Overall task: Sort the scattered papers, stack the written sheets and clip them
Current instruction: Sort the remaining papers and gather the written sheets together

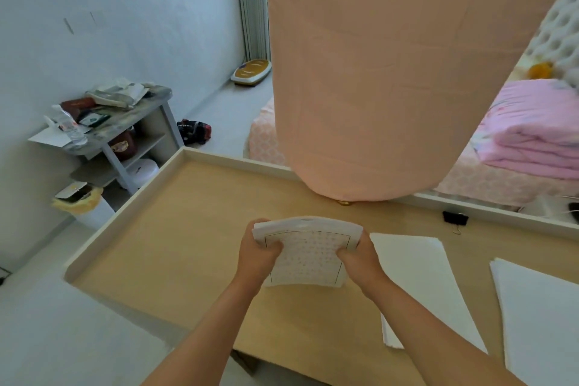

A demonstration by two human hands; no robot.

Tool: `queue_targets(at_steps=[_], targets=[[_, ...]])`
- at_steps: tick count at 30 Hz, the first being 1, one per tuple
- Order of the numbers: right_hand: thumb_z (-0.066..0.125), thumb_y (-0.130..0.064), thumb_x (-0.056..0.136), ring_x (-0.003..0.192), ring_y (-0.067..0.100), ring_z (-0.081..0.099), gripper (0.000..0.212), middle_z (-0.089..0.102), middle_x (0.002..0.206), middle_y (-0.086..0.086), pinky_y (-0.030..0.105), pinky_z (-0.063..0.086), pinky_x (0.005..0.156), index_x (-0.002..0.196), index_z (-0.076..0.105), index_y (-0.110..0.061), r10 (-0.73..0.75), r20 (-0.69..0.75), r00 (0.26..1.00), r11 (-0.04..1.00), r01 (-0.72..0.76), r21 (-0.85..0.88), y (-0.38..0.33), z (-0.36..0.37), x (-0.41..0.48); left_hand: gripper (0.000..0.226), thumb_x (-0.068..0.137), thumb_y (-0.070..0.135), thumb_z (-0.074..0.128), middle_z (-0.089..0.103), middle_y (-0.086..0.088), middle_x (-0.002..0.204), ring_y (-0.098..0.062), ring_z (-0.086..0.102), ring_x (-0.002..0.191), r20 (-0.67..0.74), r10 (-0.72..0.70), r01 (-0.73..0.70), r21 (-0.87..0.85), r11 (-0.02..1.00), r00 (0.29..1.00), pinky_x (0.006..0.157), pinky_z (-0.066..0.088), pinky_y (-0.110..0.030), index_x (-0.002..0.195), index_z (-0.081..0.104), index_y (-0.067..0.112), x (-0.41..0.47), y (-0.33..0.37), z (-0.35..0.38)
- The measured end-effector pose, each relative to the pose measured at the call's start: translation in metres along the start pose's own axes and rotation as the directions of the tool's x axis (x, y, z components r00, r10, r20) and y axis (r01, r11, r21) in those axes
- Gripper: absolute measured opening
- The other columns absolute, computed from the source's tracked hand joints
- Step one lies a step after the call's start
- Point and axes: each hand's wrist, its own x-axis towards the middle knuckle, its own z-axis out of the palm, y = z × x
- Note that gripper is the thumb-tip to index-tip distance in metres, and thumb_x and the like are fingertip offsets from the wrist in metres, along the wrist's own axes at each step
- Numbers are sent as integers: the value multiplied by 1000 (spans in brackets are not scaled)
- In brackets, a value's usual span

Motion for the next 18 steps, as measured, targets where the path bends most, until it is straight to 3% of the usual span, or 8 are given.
queue_targets(at_steps=[6, 12, 15, 18], targets=[[49, 7, 82, 99, 5, 60, 51, 64, 105, -11, 20, 46, 69, 118, 53, -29, 55, -26, 998, 998, -55, 4, 3, 18, 0, 46, 81, -9, 48, 68, -3, 108, -23, 64, 104, 58, -94, 94, -1, 996, 994, 71, 50, -29, 115, 62, 19, 11, -17, 6], [68, -15, 89, 92, 11, 69, 20, 71, 101, -8, 21, 55, 68, 108, 67, -20, 124, -231, 965, 992, -123, 15, 15, -14, 12, 25, 96, 10, 60, 71, 6, 108, -11, 71, 93, 288, -104, 110, -5, 994, 952, 66, 57, -22, 116, 61, 24, 38, 3, 29], [61, -21, 94, 98, 16, 66, 23, 67, 109, -5, 29, 55, 76, 117, 57, -20, 260, -264, 929, 962, -271, -8, 37, -47, 12, 23, 100, 14, 53, 72, 1, 109, -15, 73, 92, 403, -193, 197, 31, 980, 895, 65, 59, -26, 121, 61, 20, 43, 2, 72], [50, -11, 94, 101, 18, 60, 30, 60, 112, -3, 31, 52, 79, 121, 42, -21, 385, -245, 890, 917, -398, -4, 60, -83, 8, 25, 103, 18, 48, 69, -3, 112, -22, 71, 94, 426, -298, 278, 110, 954, 854, 65, 60, -32, 126, 55, 18, 35, -7, 127]])
